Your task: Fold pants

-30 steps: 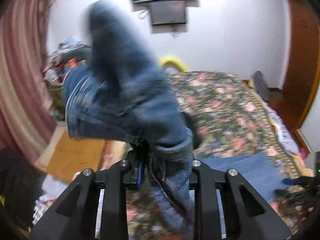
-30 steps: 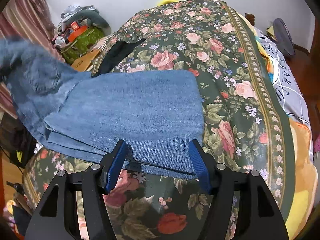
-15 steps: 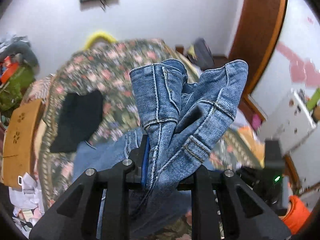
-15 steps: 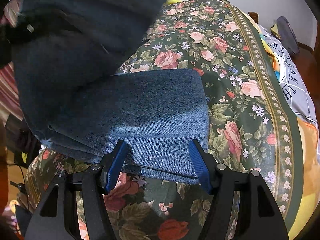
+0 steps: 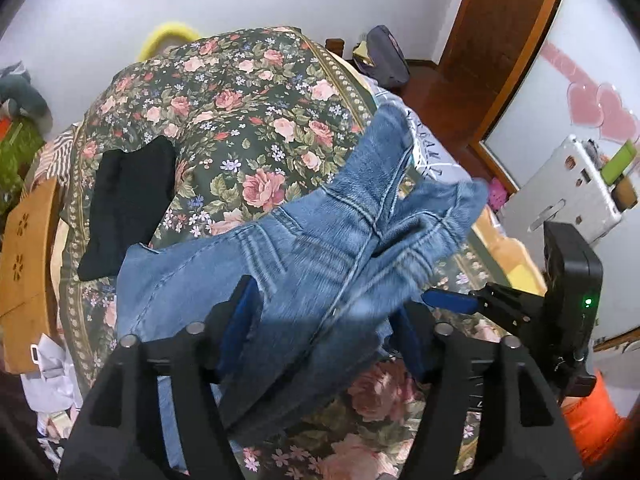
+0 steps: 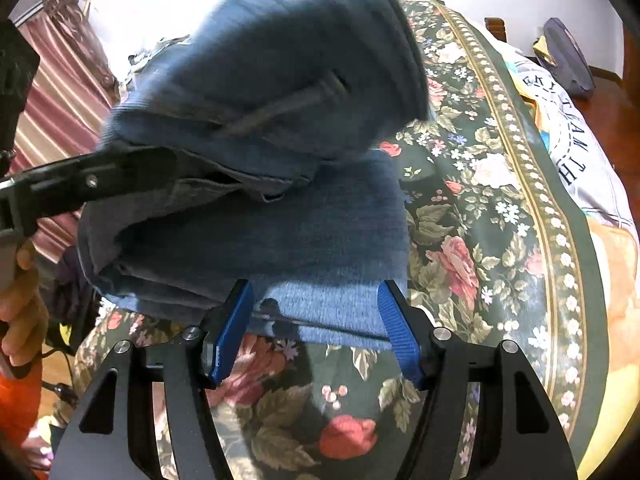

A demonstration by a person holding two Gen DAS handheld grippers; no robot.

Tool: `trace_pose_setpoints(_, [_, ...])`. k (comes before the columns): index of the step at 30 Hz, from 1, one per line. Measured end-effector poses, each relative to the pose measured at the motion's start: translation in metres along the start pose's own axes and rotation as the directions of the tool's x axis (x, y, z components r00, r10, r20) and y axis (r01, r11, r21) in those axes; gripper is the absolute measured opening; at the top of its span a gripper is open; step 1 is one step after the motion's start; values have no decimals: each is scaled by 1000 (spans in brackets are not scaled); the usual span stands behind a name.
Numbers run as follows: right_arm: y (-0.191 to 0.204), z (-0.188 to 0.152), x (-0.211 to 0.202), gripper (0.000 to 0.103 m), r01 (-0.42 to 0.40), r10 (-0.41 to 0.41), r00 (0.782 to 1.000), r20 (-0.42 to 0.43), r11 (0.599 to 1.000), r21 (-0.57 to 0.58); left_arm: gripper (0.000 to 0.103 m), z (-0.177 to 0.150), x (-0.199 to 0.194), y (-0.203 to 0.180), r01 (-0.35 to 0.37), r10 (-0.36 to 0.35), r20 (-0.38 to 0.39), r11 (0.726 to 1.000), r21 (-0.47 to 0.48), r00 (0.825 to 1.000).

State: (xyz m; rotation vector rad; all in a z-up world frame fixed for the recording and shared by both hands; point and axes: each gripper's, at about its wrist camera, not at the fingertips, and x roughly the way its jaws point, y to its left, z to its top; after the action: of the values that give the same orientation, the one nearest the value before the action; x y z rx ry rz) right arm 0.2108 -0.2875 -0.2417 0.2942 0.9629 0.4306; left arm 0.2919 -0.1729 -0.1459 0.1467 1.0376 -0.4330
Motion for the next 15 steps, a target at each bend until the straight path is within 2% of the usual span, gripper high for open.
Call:
trace_pose_setpoints(5, [0,-6,-6,62,7,-7,1000,-4,1000,2,80,-3,-27,8,46,-43,63,998,-50,997])
trace_pose_setpoints(7, [-1,-8,-7,62,7,-7,1000,-6,1000,5,92,-3,-44,14,41,-34,123,998,-54,992])
trace_pose_setpoints(9, [-1,-9,-7,62,6,-6,1000,-10,1000,4,99,-2,-56,22,-4,13,187,999,-51,982])
trace_pose_setpoints(11, [-3,-8,-4,62,10,-10,1000,-14,1000,8,100,2,-61,35,-67,79,221,996,-63,972])
trace_pose_setpoints(15, [-2,-8,-2,62,0,0,1000,-18,1000,12,101,17,-39,76,-148,166,185,983,-109,969])
